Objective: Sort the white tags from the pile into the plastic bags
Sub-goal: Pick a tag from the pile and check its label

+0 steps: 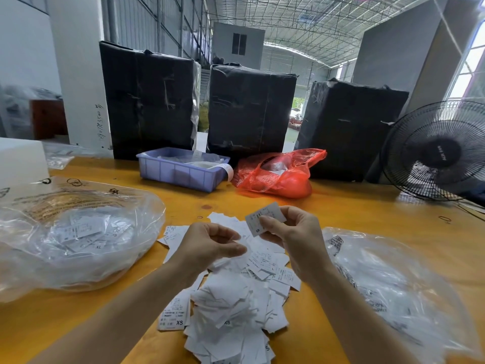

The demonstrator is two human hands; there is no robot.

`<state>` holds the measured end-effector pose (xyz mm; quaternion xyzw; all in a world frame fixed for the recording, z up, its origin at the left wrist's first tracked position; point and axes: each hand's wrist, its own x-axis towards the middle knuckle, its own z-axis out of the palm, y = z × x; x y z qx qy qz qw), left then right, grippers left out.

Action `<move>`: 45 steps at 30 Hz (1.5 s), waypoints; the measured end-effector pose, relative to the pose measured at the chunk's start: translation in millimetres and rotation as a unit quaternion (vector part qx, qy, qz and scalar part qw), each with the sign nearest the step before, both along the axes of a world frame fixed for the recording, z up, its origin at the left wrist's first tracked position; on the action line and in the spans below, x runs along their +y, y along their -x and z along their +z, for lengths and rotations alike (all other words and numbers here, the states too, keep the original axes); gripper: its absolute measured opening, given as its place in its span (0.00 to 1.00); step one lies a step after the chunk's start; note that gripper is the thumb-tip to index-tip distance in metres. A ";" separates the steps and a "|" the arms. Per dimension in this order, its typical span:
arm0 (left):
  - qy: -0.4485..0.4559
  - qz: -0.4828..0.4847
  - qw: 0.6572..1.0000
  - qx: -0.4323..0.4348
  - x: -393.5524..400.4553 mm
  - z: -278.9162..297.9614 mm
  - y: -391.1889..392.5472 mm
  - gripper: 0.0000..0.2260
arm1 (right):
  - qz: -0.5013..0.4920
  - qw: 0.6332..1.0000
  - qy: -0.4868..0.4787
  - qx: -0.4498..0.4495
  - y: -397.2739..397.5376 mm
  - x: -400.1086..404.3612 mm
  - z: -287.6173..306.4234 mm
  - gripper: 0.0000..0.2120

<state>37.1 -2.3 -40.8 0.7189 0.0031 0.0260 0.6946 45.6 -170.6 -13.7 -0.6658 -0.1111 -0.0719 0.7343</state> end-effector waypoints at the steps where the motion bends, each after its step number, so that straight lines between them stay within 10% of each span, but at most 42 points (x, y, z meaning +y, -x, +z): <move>1: -0.001 0.000 1.000 0.000 -0.2 -0.2 -0.1 0.10 | 0.003 1.000 0.001 -0.003 0.5 1.0 0.1 0.04; 18: 0.003 0.001 1.000 -0.008 -0.7 -0.2 -0.4 0.10 | -0.074 0.973 0.202 -0.088 3.5 7.1 -6.3 0.03; 33: 0.023 -0.006 1.000 -0.005 3.3 1.3 -0.9 0.06 | 0.053 0.986 0.146 0.067 1.6 1.1 -3.6 0.02; 45: 0.069 0.008 0.998 -0.004 -7.9 -1.5 2.7 0.08 | 0.088 0.946 0.312 0.018 5.3 6.9 -5.7 0.11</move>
